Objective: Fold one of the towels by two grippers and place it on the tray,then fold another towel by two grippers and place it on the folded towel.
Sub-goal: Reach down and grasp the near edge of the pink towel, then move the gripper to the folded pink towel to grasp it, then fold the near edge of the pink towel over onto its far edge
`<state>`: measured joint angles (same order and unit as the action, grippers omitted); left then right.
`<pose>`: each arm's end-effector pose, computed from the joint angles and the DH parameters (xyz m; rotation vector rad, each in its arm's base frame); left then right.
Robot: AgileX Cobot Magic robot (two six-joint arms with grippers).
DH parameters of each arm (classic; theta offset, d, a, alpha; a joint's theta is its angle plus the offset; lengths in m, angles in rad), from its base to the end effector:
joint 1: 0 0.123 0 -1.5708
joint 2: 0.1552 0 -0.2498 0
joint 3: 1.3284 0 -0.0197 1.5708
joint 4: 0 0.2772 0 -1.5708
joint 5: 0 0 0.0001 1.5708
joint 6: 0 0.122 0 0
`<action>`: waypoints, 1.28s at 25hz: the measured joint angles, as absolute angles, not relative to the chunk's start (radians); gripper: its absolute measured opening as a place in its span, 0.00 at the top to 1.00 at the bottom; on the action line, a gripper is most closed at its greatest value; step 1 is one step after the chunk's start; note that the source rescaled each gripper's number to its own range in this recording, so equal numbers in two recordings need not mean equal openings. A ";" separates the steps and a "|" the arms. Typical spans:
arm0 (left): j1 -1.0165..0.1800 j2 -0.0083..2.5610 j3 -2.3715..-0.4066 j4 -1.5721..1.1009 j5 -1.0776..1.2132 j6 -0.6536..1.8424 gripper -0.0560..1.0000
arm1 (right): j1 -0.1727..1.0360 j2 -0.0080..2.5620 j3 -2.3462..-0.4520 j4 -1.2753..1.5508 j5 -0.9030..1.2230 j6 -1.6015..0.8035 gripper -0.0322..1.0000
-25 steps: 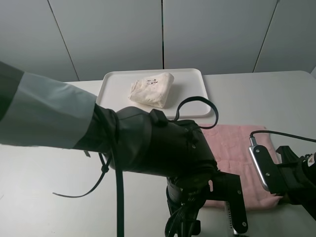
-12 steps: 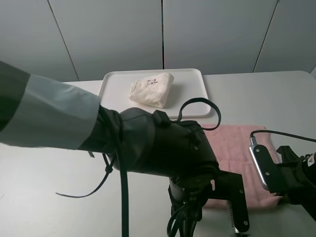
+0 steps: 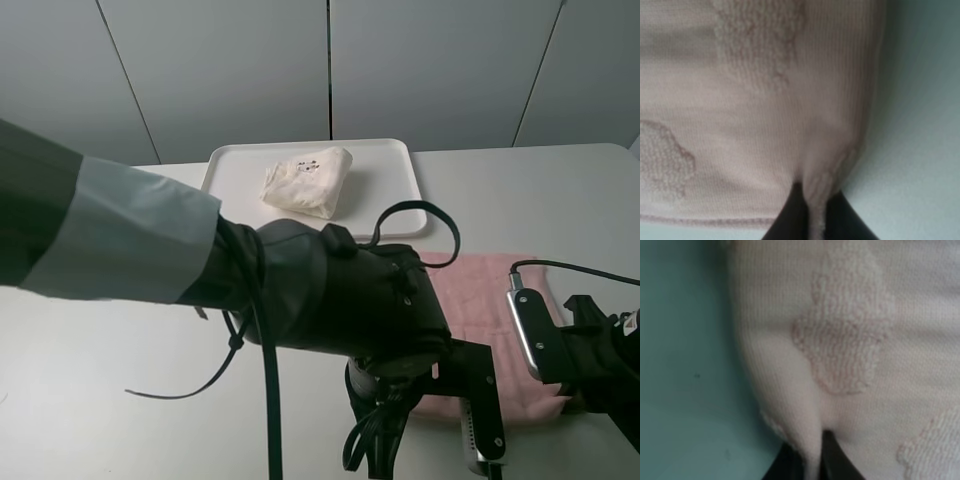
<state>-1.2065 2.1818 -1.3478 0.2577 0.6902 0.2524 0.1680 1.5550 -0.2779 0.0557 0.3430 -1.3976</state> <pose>0.1639 -0.3741 0.0101 2.1560 1.9974 0.1418 0.1580 0.0291 -0.0015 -2.1278 2.2534 -0.0089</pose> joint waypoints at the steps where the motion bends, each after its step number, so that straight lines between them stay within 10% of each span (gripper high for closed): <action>1: -1.206 2.182 -1.348 0.259 0.690 0.248 0.94 | 0.168 1.549 -0.278 0.061 0.341 -1.393 0.97; 32: -1.071 1.998 -1.348 0.270 0.570 0.000 0.95 | 0.168 1.064 -0.286 0.247 0.428 -0.765 0.97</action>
